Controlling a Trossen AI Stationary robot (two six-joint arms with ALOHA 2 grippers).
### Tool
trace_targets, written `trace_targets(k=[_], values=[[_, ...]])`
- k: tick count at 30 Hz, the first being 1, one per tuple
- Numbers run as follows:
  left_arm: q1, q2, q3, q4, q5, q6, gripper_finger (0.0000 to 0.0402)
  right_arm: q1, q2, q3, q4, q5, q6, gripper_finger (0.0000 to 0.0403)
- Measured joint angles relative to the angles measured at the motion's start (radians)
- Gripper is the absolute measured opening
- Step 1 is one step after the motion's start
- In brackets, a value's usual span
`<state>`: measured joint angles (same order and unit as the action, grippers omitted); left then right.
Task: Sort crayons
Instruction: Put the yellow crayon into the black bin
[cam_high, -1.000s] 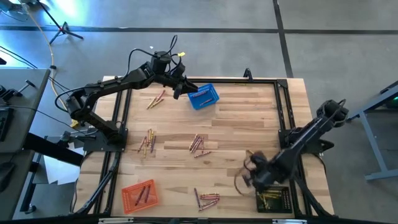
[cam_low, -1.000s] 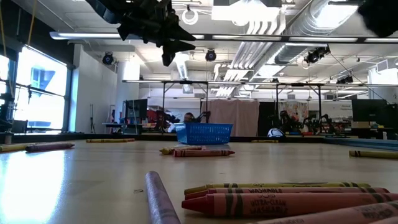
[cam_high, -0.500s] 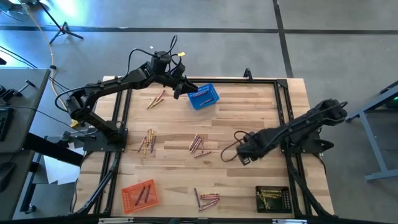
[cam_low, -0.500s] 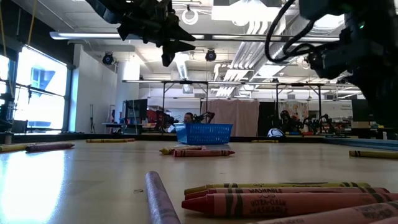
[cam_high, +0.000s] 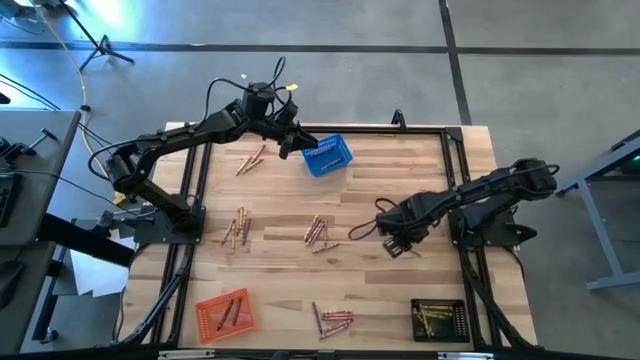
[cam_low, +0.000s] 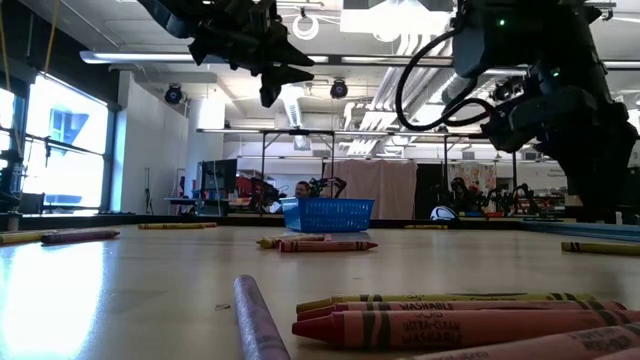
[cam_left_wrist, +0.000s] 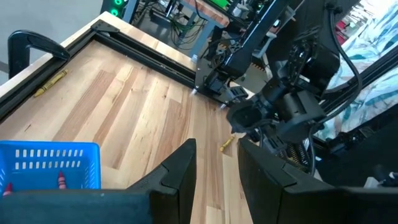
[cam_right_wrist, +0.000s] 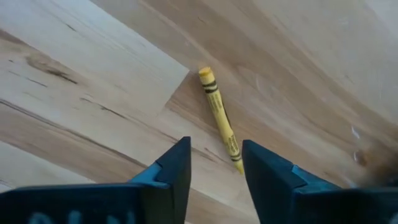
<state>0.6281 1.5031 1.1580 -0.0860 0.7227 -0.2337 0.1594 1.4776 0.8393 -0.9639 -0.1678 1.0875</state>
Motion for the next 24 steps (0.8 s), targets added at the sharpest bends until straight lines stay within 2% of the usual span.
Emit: trace_targets(k=[5,10,18,24], values=[[0.000,0.000,0.000,0.000,0.000,0.000,0.0103,-0.010,0.000,-0.047,0.056,-0.017,-0.041,0.0159],[0.000,0.000,0.000,0.000,0.000,0.000,0.0103,-0.011,0.000,-0.122,0.122,-0.035,-0.032,0.0159],[0.000,0.000,0.000,0.000,0.000,0.001,0.0103,-0.012,-0.007,-0.216,0.215,-0.051,0.037,0.0123],[0.000,0.000,0.000,0.000,0.000,0.001,0.0103,-0.012,-0.007,-0.226,0.246,-0.066,0.031,0.0070]])
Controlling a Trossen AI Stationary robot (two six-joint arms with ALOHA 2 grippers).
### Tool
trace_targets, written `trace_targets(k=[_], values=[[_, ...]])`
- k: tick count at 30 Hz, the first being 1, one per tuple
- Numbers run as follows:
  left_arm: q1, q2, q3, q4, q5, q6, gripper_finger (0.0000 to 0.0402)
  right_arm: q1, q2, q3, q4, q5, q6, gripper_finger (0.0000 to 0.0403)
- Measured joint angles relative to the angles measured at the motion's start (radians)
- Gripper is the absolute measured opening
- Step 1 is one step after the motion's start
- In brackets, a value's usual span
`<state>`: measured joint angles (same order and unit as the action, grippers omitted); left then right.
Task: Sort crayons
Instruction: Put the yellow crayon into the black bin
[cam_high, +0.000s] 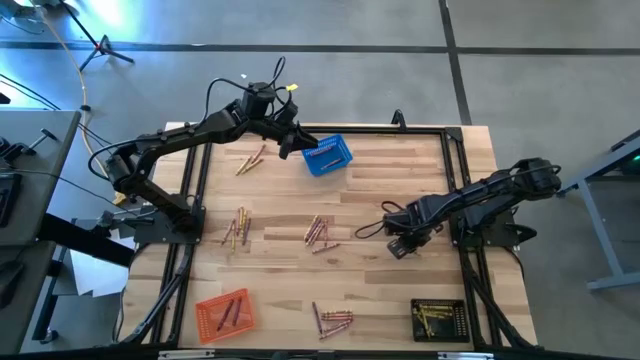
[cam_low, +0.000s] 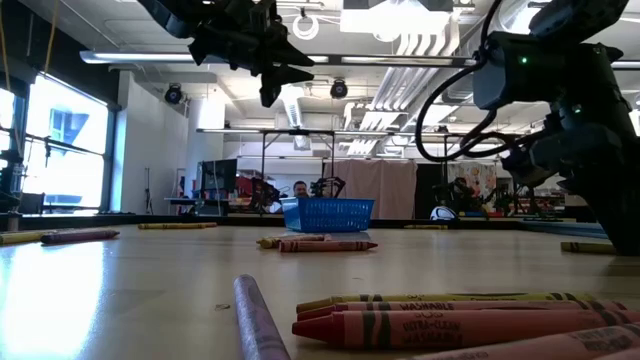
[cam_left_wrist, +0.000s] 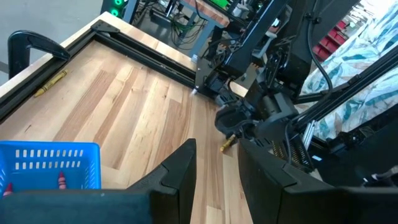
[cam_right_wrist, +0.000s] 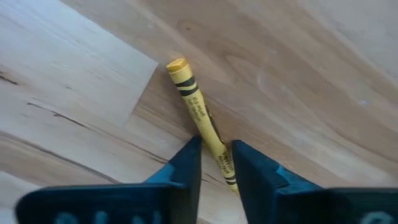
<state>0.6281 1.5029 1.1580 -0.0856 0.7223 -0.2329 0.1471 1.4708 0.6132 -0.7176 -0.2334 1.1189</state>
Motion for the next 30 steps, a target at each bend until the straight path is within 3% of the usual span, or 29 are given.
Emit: trace_targets(k=[6,12,19,25,30], values=[[0.000,0.000,0.000,0.000,0.000,0.000,0.0103,-0.002,0.001,0.000,0.014,-0.007,0.003,0.0009],[0.000,0.000,0.000,0.000,0.000,0.000,0.0103,-0.002,-0.056,0.013,0.000,0.009,0.028,0.0019],[0.000,0.000,0.000,-0.009,0.000,0.000,0.0103,0.029,-0.242,0.114,-0.017,0.031,0.137,0.0009],[0.000,0.000,0.000,-0.035,0.000,0.000,0.0103,0.149,-0.345,0.248,0.006,0.034,0.291,0.0019],[0.000,0.000,0.000,-0.056,0.000,0.016,0.0103,0.328,-0.327,0.335,0.007,0.032,0.391,0.0019]])
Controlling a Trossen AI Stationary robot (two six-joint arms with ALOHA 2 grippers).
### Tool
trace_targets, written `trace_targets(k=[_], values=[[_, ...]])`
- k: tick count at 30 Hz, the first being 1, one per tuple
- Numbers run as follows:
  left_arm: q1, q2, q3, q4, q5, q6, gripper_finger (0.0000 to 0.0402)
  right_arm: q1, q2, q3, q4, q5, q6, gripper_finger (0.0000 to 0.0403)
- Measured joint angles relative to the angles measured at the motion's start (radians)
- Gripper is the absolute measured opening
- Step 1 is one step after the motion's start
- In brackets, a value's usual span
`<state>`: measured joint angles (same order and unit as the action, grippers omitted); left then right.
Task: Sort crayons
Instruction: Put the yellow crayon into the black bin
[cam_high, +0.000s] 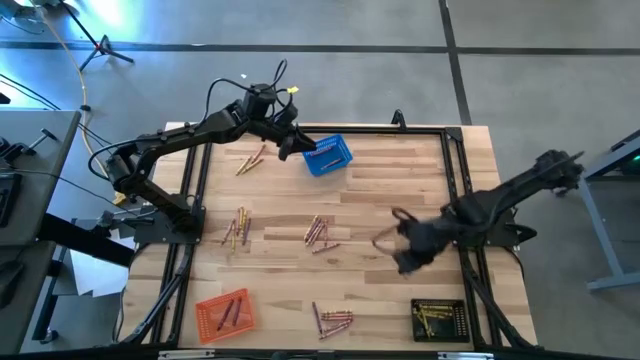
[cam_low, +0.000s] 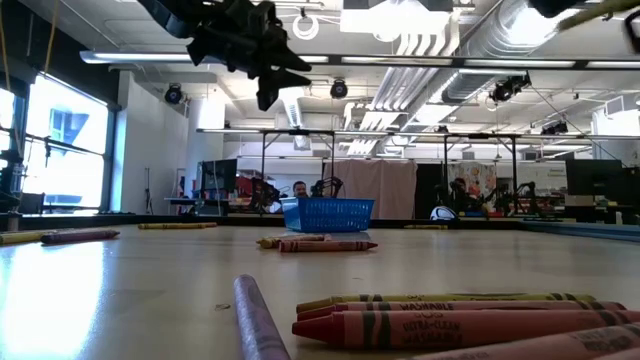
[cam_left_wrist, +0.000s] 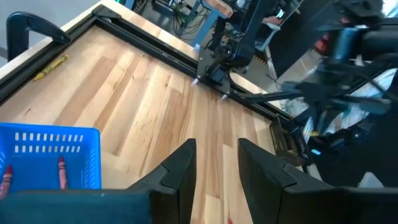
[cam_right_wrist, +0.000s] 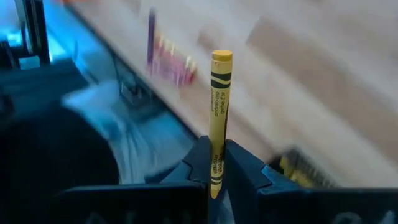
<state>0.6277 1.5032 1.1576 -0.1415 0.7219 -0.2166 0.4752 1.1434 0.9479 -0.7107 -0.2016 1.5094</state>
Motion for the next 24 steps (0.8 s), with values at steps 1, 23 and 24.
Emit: trace_targets(k=[1,23,24], values=[[0.000,0.000,0.000,-0.005,0.000,0.010,0.0103,0.040,0.009,0.010,0.001,0.002,0.020,0.0019],[0.000,0.000,0.000,-0.011,-0.004,0.038,0.0103,0.501,0.314,0.019,-0.047,-0.037,0.398,0.0024],[0.000,0.000,0.000,-0.011,-0.004,0.038,0.0103,0.501,0.321,0.019,-0.058,-0.037,0.413,0.0027]])
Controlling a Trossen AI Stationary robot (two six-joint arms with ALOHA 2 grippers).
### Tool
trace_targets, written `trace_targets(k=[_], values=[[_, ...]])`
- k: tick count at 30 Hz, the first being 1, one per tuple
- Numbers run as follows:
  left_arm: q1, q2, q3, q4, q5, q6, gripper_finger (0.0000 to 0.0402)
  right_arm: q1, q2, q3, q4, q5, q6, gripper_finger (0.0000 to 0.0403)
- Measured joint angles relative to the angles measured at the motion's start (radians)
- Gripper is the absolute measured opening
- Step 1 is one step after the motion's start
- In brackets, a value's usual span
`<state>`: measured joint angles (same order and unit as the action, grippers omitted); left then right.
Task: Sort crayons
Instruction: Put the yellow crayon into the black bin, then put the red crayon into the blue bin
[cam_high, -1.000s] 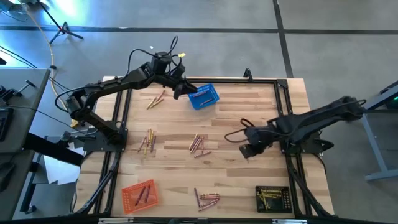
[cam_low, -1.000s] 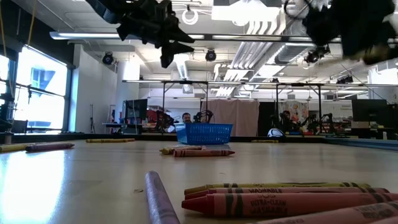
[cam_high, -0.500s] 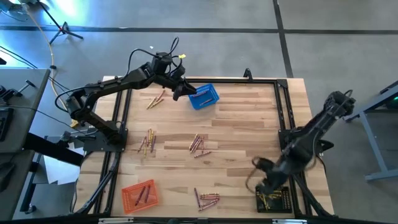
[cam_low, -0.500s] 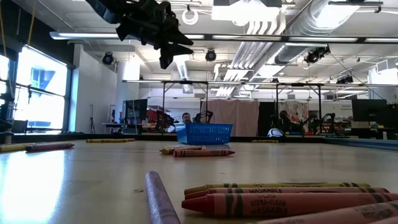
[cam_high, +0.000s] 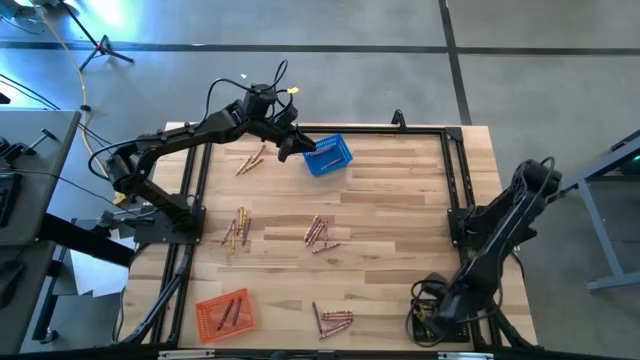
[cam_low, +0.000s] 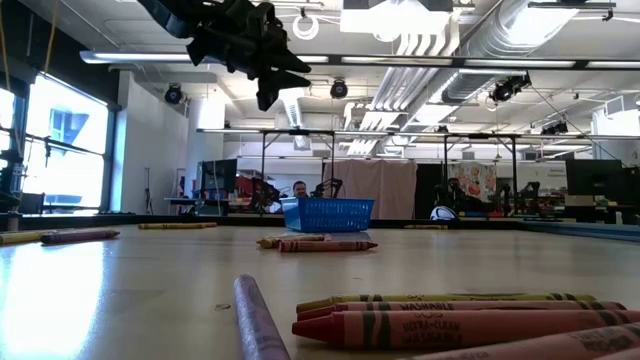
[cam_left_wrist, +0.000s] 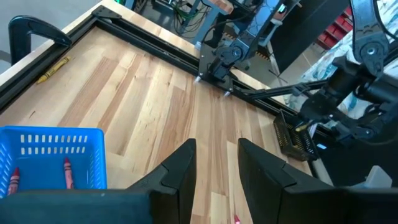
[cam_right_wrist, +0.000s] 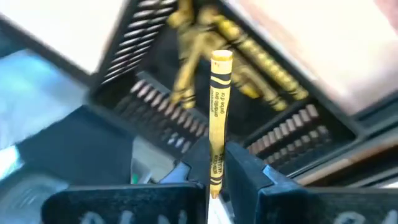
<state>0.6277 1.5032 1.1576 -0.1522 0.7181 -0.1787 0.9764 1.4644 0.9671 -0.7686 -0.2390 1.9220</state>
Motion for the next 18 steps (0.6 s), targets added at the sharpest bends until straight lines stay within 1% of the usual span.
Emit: trace_targets(k=[9,14,16,18], values=[[0.000,0.000,0.000,0.000,0.002,-0.021,0.0103,0.000,0.008,0.000,-0.003,0.000,0.011,0.0075],[-0.006,0.000,0.000,-0.010,0.003,-0.029,0.0103,-0.016,0.008,0.000,-0.002,0.001,0.034,0.0087],[-0.016,0.000,0.000,-0.010,0.003,-0.028,0.0103,-0.033,0.007,-0.001,0.014,0.029,0.023,0.0086],[-0.030,0.000,0.000,-0.010,0.003,-0.028,0.0103,-0.053,0.007,0.000,0.031,0.097,-0.014,0.0085]])
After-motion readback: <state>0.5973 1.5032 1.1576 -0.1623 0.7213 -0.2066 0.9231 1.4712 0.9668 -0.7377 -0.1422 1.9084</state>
